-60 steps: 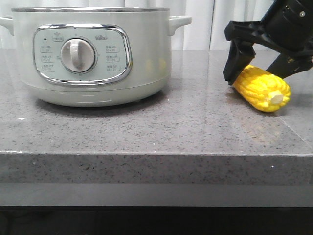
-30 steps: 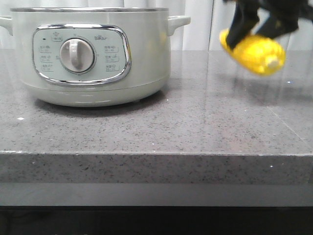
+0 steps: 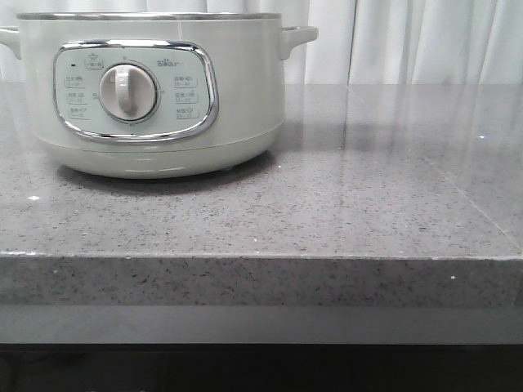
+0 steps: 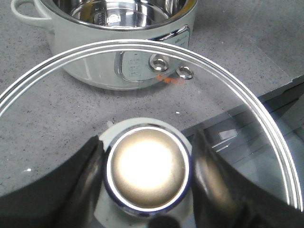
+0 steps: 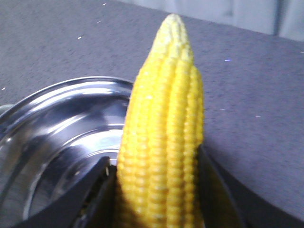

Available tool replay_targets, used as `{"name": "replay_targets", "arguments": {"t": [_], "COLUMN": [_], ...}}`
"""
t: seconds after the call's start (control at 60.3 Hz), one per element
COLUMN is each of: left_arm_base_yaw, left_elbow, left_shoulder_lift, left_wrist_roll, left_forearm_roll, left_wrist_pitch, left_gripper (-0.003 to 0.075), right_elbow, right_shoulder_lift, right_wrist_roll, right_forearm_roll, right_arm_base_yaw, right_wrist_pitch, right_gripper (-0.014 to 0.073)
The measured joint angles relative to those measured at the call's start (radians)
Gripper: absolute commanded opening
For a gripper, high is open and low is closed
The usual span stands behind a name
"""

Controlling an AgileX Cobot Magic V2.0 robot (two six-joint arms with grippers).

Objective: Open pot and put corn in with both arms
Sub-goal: 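Carry the corn over the open pot and release it inside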

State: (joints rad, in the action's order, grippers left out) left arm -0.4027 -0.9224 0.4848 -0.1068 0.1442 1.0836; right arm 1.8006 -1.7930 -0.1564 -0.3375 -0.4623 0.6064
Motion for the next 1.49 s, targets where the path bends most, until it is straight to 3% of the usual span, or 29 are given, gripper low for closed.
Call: {"name": "replay_targets", "arguments": {"t": [0.199, 0.348, 0.481, 0.762, 0.895, 1.144, 1.326, 1.492], "left_arm_base_yaw": [0.0, 0.0, 0.0, 0.0, 0.0, 0.0, 0.0, 0.0], "left_elbow": [0.0, 0.0, 0.0, 0.0, 0.0, 0.0, 0.0, 0.0], "left_shoulder_lift": [0.0, 0.0, 0.0, 0.0, 0.0, 0.0, 0.0, 0.0], "left_wrist_roll": [0.0, 0.0, 0.0, 0.0, 0.0, 0.0, 0.0, 0.0], "left_forearm_roll": [0.0, 0.0, 0.0, 0.0, 0.0, 0.0, 0.0, 0.0], "left_wrist_pitch": [-0.002, -0.002, -0.002, -0.002, -0.003, -0.005, -0.007, -0.012], "left_gripper": [0.0169, 0.0169, 0.0169, 0.0169, 0.0169, 0.0169, 0.0169, 0.0169], "right_elbow": [0.07, 0.075, 0.079, 0.109, 0.111, 0.111, 0.085, -0.065], "right_shoulder_lift": [-0.13, -0.166, -0.17, -0.153, -0.126, -0.058, 0.022, 0.183], "right_wrist_roll": [-0.008, -0.009, -0.01, -0.01, -0.011, -0.013, -0.013, -0.013], "right_forearm_roll": [0.0, 0.0, 0.0, 0.0, 0.0, 0.0, 0.006, 0.061], "right_arm_base_yaw": [-0.093, -0.102, -0.102, -0.102, -0.098, -0.031, 0.059, 0.144], "right_wrist_pitch": [0.002, 0.029, 0.048, 0.087, 0.096, 0.156, 0.197, 0.158], "right_gripper": [0.0259, 0.0421, 0.05, 0.0503, 0.0379, -0.0078, -0.0069, -0.0069]}}
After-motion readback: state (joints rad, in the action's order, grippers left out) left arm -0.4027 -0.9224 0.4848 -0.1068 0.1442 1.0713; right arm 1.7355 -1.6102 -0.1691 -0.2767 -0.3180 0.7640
